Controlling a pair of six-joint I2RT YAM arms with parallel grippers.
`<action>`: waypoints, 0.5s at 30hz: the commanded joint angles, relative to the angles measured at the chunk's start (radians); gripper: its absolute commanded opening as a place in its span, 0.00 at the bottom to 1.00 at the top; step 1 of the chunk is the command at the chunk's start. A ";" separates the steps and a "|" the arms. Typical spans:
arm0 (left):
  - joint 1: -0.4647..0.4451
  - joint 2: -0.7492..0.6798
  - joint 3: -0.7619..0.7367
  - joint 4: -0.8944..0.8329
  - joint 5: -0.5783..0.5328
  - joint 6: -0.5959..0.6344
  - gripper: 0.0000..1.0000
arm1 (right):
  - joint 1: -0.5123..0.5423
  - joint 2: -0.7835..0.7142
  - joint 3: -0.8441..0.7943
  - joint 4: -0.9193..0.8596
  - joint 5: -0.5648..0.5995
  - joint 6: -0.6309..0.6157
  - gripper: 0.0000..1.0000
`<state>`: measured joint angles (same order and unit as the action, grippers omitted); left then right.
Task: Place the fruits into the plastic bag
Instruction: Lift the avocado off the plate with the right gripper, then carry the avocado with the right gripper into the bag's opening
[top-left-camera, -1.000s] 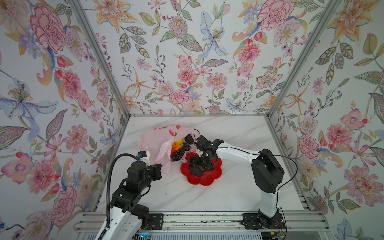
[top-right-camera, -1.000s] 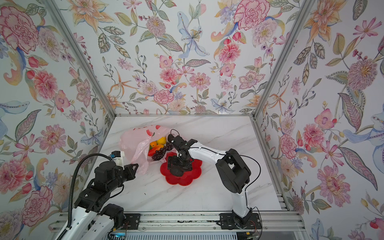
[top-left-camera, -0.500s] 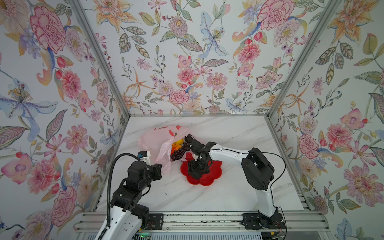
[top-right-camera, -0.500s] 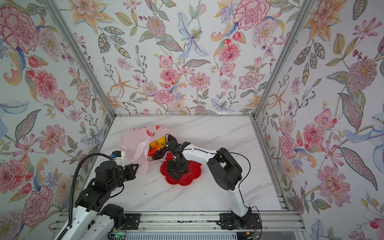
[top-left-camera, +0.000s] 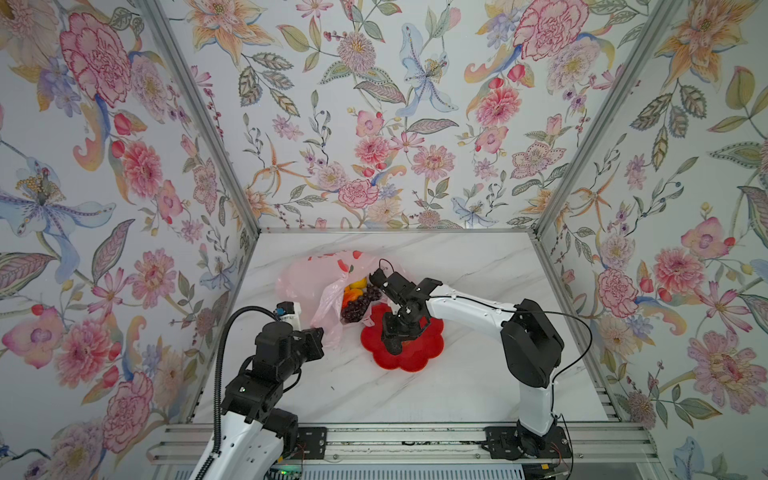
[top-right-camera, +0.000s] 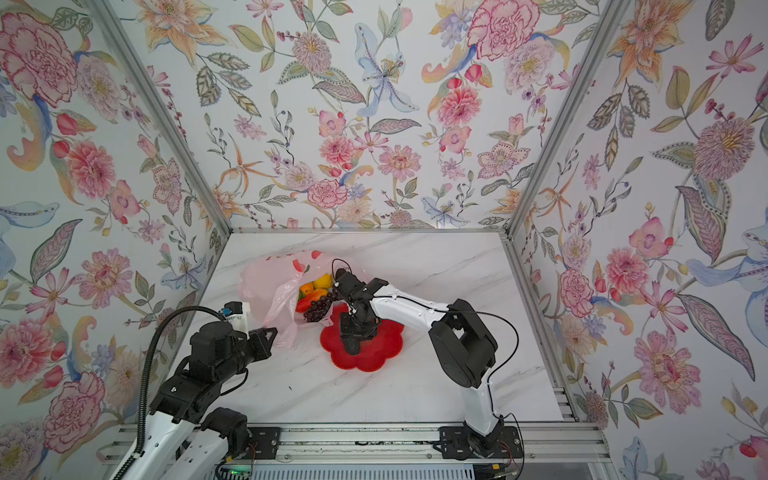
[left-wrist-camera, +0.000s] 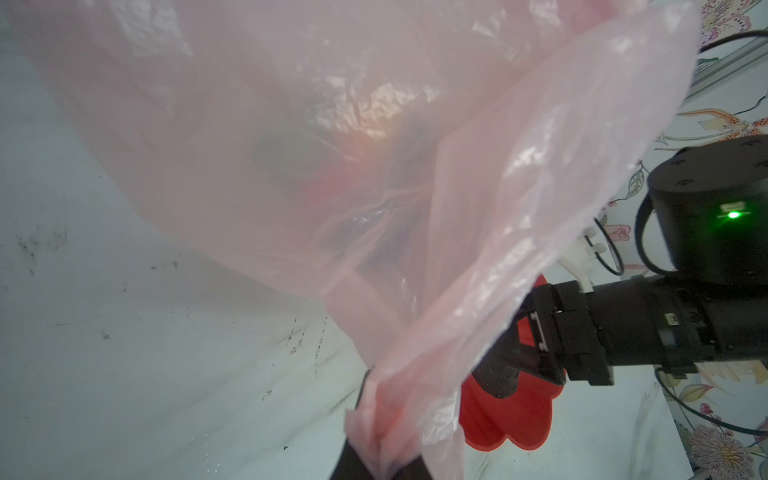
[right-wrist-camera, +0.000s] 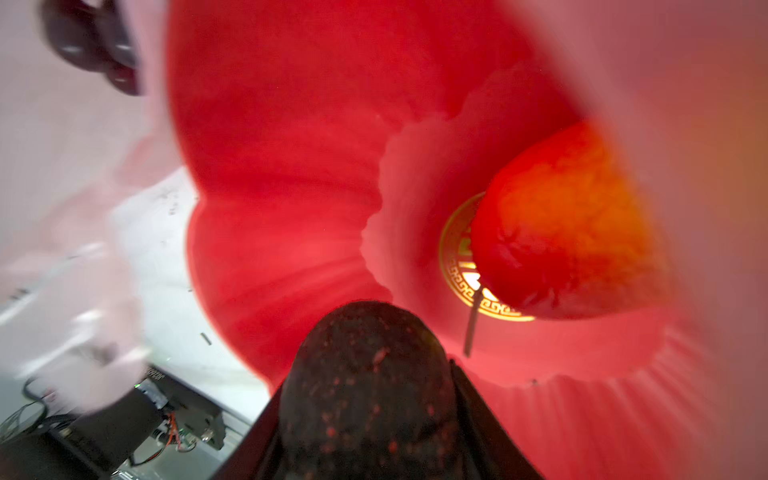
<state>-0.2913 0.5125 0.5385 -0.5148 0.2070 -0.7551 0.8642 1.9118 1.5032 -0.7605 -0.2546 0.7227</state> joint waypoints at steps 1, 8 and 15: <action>0.014 0.000 -0.017 0.016 0.024 0.022 0.00 | -0.023 -0.095 -0.016 -0.025 -0.023 0.027 0.47; 0.016 0.001 -0.017 0.016 0.029 0.022 0.00 | -0.079 -0.202 0.002 0.012 -0.104 0.100 0.47; 0.015 0.000 -0.016 0.015 0.033 0.023 0.00 | -0.095 -0.213 0.010 0.243 -0.185 0.265 0.48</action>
<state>-0.2859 0.5125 0.5362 -0.5068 0.2291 -0.7544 0.7696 1.7077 1.5036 -0.6460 -0.3878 0.8948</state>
